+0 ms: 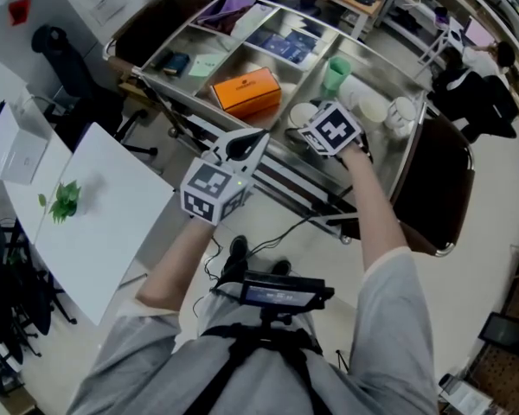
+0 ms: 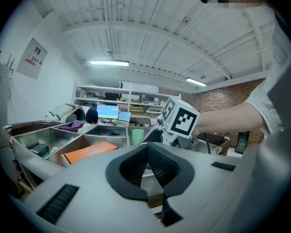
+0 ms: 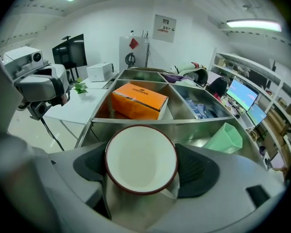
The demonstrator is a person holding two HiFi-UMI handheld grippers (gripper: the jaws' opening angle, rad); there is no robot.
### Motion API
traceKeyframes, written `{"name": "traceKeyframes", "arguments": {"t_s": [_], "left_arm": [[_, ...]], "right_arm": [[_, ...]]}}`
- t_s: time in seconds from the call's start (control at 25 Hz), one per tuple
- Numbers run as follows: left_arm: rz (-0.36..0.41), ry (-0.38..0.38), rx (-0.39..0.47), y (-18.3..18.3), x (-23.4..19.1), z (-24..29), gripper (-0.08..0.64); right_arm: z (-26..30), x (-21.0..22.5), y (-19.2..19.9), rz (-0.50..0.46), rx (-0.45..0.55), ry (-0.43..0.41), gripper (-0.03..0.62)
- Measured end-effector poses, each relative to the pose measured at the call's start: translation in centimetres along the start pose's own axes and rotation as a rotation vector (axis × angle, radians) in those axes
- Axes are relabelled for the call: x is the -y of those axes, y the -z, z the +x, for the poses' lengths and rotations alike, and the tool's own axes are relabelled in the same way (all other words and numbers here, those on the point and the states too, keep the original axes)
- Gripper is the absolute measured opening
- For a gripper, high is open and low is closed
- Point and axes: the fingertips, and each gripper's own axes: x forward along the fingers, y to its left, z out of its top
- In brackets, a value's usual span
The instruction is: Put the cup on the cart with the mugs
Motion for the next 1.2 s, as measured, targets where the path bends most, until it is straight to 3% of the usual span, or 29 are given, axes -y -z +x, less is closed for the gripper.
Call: {"name": "traceKeyframes", "arguments": {"t_s": [0.36,0.72,1.2], "left_arm": [[-0.011,0.001,-0.015,0.6,0.1,0.6,0.005],[-0.012,0.007,-0.026,1.1,0.7,0.5,0.005],[0.002,-0.011,-0.011,0.8,1.3,-1.0,0.005]], "right_arm": [[0.1,-0.4,0.1,-0.069,0.029,0.012,0.417],[-0.5,0.1,0.1,-0.033,0.063,0.039,0.436],[-7.2,-0.8,-1.8,-0.015,0.187,0.067,0.436]]}}
